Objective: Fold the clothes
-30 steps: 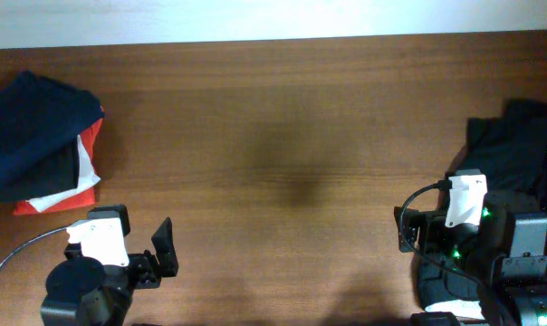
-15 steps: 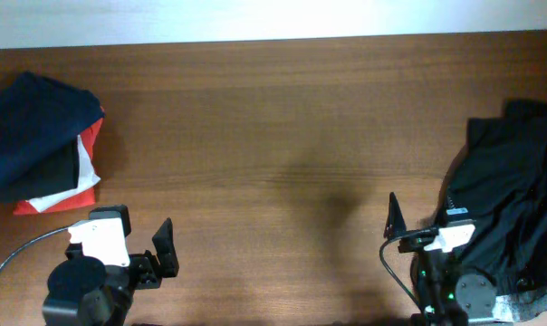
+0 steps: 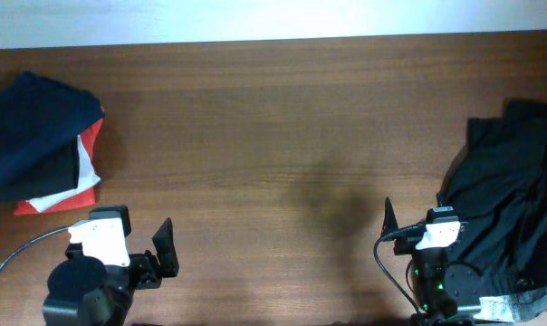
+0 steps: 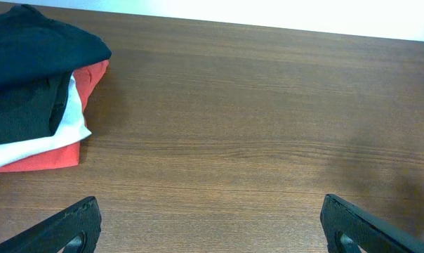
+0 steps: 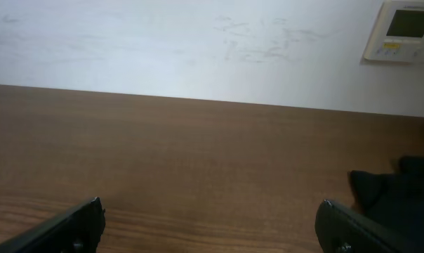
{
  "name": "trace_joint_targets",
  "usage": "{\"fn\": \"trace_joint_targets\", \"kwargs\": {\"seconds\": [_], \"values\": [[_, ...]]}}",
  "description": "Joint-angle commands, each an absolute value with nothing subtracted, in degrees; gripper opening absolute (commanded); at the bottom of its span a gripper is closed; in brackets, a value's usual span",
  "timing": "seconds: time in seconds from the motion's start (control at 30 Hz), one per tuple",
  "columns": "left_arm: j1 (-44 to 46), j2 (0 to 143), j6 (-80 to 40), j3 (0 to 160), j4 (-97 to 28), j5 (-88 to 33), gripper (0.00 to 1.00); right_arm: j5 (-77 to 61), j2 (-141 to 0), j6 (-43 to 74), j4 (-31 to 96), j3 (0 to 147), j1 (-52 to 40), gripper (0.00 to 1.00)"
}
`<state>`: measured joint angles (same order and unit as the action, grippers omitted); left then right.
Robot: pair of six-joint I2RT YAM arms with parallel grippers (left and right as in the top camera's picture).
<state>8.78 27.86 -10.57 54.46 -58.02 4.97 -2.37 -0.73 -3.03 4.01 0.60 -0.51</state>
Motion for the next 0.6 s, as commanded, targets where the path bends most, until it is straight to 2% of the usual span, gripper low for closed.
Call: {"fn": "trace_joint_targets", "kwargs": {"seconds": [0.0,0.3,0.43,0.57], "values": [[8.8,27.7,-11.3,54.4,-58.3,5.4,0.99,-1.7,-0.4,-3.2,4.3,0.3,-0.4,0.99],[8.8,27.2,-11.3,54.3,-59.7,5.4,0.99,-1.7,-0.4,-3.2,4.3,0.3,-0.4,0.99],[5.1,21.7,-8.7,52.8,-62.9,9.0,0.99,-1.7,-0.4,-3.2,4.3,0.3,-0.4,0.99],[4.8,6.3,-8.7,30.1,-46.3,8.8,0.99,-1.7,-0.4,-3.2,4.3,0.3,-0.4,0.99]]}}
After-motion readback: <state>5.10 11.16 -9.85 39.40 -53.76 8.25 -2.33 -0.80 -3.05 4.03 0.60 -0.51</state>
